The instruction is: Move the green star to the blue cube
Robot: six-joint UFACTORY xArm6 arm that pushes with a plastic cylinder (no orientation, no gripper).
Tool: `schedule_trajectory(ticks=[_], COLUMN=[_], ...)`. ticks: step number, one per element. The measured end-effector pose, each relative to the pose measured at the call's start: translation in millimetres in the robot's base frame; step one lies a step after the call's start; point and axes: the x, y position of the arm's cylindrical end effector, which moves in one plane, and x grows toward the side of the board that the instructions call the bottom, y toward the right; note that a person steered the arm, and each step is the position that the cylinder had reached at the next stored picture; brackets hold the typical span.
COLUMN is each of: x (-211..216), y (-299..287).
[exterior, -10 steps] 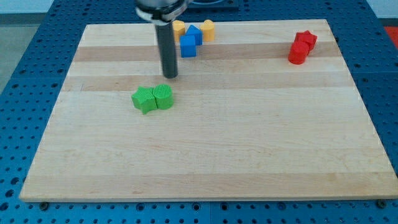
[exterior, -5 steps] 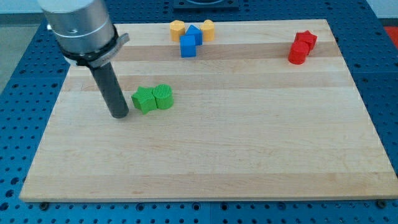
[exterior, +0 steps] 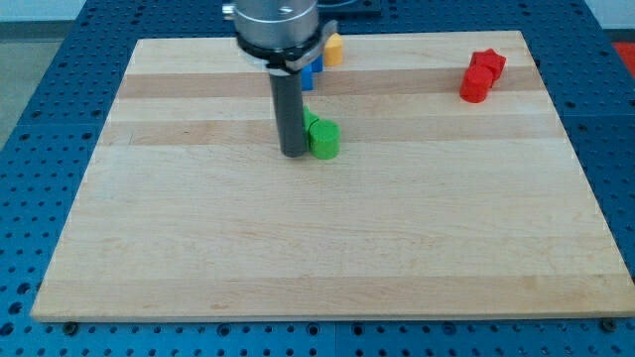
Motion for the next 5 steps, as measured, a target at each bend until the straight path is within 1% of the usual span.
schedule_trajectory(ticks=[1,2,4,5], x=[-11.9,-33.9,-51.6,-68.9], y=[15.1,15.0,-15.9,-30.1])
